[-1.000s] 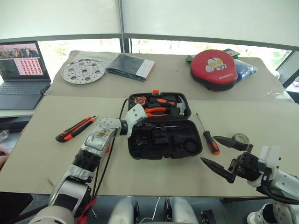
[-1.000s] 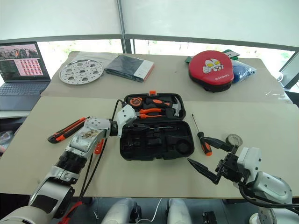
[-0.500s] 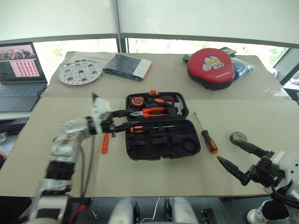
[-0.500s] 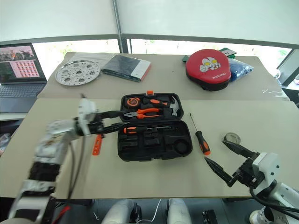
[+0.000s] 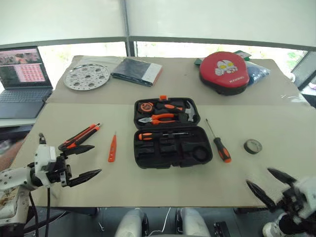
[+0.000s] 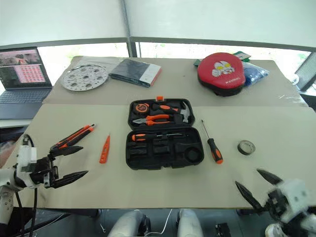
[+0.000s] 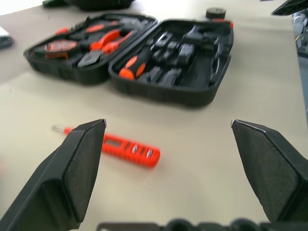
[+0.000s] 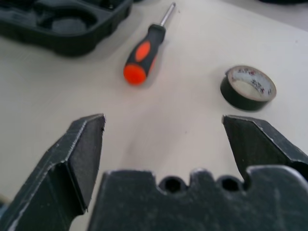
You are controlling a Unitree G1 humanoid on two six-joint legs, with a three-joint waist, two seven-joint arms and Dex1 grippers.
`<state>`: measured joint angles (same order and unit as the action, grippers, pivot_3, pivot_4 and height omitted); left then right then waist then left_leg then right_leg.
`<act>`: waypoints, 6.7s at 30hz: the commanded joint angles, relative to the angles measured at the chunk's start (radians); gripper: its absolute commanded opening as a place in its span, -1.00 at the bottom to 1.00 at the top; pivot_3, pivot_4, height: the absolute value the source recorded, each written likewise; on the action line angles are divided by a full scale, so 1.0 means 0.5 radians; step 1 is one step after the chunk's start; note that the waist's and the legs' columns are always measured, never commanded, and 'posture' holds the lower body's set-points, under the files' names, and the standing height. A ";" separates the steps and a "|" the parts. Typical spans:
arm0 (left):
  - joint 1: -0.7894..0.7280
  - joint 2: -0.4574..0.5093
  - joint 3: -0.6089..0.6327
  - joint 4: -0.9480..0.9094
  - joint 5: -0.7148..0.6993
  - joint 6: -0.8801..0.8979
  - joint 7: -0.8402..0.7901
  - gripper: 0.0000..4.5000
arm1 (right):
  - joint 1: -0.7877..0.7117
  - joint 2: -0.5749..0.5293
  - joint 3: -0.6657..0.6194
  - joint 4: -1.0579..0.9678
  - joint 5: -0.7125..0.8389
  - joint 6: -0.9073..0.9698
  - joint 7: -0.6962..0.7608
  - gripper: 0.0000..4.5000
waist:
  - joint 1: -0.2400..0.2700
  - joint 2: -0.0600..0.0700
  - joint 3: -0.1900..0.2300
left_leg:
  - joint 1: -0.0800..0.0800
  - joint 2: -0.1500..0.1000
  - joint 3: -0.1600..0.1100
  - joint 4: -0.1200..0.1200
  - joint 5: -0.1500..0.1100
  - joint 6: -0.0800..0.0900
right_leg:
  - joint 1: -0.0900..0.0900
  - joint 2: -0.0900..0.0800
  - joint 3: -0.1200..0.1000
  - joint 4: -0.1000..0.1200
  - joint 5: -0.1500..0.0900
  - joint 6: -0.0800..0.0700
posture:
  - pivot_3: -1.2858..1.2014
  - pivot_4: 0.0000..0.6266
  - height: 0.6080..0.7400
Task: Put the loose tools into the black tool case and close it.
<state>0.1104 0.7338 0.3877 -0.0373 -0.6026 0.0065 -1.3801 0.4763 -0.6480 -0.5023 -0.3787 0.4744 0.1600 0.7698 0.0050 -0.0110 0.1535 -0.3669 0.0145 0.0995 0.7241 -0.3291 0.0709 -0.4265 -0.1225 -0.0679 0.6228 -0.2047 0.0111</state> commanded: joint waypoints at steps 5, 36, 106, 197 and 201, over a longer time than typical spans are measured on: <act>-0.085 -0.101 -0.112 -0.347 -0.111 0.147 0.223 0.99 | -0.746 -0.381 0.443 -0.071 -0.003 0.965 -0.299 1.00 | 0.022 0.002 0.001 | -0.002 0.000 -0.005 -0.007 0.010 -0.013 | -0.002 0.019 -0.005 0.000 0.001 -0.003 | 0.03 -0.52 1.00; -0.055 -0.156 -0.099 -0.494 -0.217 0.251 0.438 1.00 | -1.670 -0.413 0.842 0.010 -0.117 0.654 0.313 -0.58 | -0.015 0.003 0.002 | -0.003 0.000 0.006 -0.016 0.012 -0.015 | 0.001 0.033 -0.006 -0.023 0.006 0.009 | 0.03 -0.52 1.00; -0.021 -0.142 -0.183 -0.253 0.070 0.015 0.430 1.00 | -2.029 0.282 1.501 1.096 -0.685 -0.050 0.737 -0.99 | -0.046 0.000 0.004 | -0.005 0.001 0.024 -0.020 0.014 -0.019 | -0.019 0.026 -0.002 -0.012 0.007 0.005 | 0.03 -0.52 1.00; 0.027 -0.292 -0.090 -1.217 -0.593 2.193 2.979 1.00 | -1.331 0.077 0.737 0.182 0.380 -0.304 1.008 0.99 | 0.004 -0.007 0.006 | 0.004 0.003 0.023 -0.027 0.020 -0.024 | -0.014 0.027 0.000 -0.016 0.018 -0.006 | 0.03 -0.52 1.00; -0.057 -0.444 -0.284 -1.167 -0.478 2.215 3.049 0.88 | -1.319 0.075 0.735 0.154 0.379 -0.276 0.981 1.00 | 0.023 -0.005 0.006 | 0.008 0.002 0.023 -0.027 0.021 -0.026 | -0.009 0.027 0.001 -0.016 0.017 -0.007 | 0.03 -0.52 1.00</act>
<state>0.0854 0.5381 0.2958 -0.6408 -0.8701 1.0965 0.1266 -0.1814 -0.6008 -0.1247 -0.2601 0.6431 0.0141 1.2699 0.0165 -0.0134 0.1564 -0.3610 0.0155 0.1107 0.7107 -0.3190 0.0580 -0.4282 -0.1090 -0.0679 0.6143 -0.1960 0.0078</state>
